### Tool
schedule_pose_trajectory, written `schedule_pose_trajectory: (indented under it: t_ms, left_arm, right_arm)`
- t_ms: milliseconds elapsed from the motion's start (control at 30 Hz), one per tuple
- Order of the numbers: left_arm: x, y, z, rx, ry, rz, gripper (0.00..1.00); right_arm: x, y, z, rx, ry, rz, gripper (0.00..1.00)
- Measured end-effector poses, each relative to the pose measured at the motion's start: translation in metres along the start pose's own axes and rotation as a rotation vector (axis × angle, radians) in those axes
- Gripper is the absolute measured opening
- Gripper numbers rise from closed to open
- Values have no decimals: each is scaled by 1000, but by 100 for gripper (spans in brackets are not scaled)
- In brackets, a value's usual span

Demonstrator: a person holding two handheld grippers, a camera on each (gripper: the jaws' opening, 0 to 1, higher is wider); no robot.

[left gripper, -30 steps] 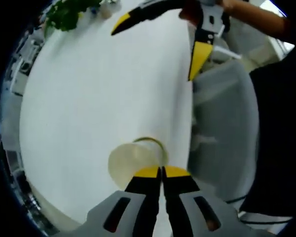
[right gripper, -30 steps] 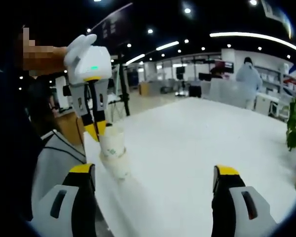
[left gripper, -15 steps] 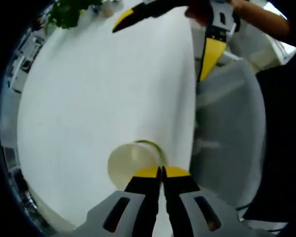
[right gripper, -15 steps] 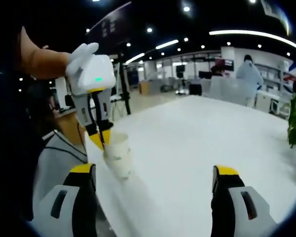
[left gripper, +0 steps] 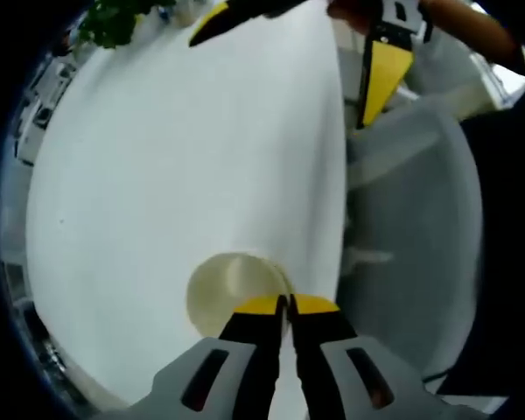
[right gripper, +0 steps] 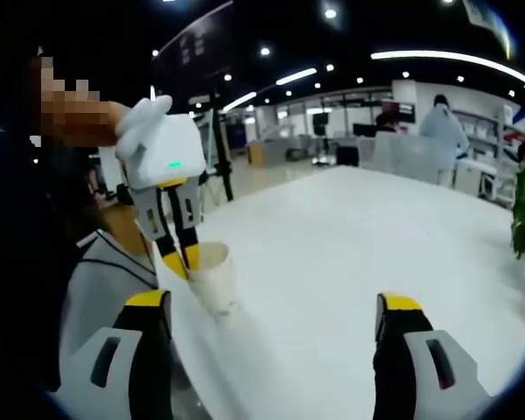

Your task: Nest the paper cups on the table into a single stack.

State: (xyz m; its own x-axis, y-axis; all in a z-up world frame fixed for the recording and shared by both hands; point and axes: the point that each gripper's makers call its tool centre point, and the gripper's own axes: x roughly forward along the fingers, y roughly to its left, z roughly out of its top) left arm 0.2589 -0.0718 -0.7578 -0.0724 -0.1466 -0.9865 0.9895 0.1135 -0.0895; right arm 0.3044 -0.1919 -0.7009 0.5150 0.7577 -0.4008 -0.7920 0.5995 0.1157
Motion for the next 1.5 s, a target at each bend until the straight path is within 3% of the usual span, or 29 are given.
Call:
schedule_pose_trajectory:
  t_ms: [267,367,500,567,733,800,900,967,1033,1133,1200,1500]
  left_arm:
    - [-2,2,4,15,-43,19,3]
    - [-3,6,5,31,-59,46,13]
    - [-6,8,10,19,-115,55,30]
    - [-8,11,12,20,-136,70,32]
    - [-13,15,16,11,-205,96,50]
    - [-18,17,21,-10,-262,107,59]
    - [-27,30,27,-35,-407,179,91]
    - [-31,38,21,-63,-443,212,99]
    - [-36,43,18,-91,-496,237,100]
    - [-48,50,12,-205,-644,244,100]
    - [-55,54,2,-234,-702,267,100]
    - [-76,61,-47,-309,-884,367,100]
  right_arm:
    - [1,2,0,0,0,3,94]
    - [0,2,1,-1,-1,2,94]
    - [-1,2,1,-3,2,2,94]
    - [0,2,1,-4,1,3,94]
    - [0,2,5,-7,-3,4,94]
    - [0,2,8,-9,-10,1,95]
    - [0,0,11,-14,-20,-8,96]
    - [1,1,12,-16,-22,-9,96]
    - [2,2,13,-28,-28,-11,98]
    - [4,4,16,-43,-36,-14,100]
    - [5,5,18,-57,-39,-19,100]
    - [13,24,19,-64,-33,-8,100]
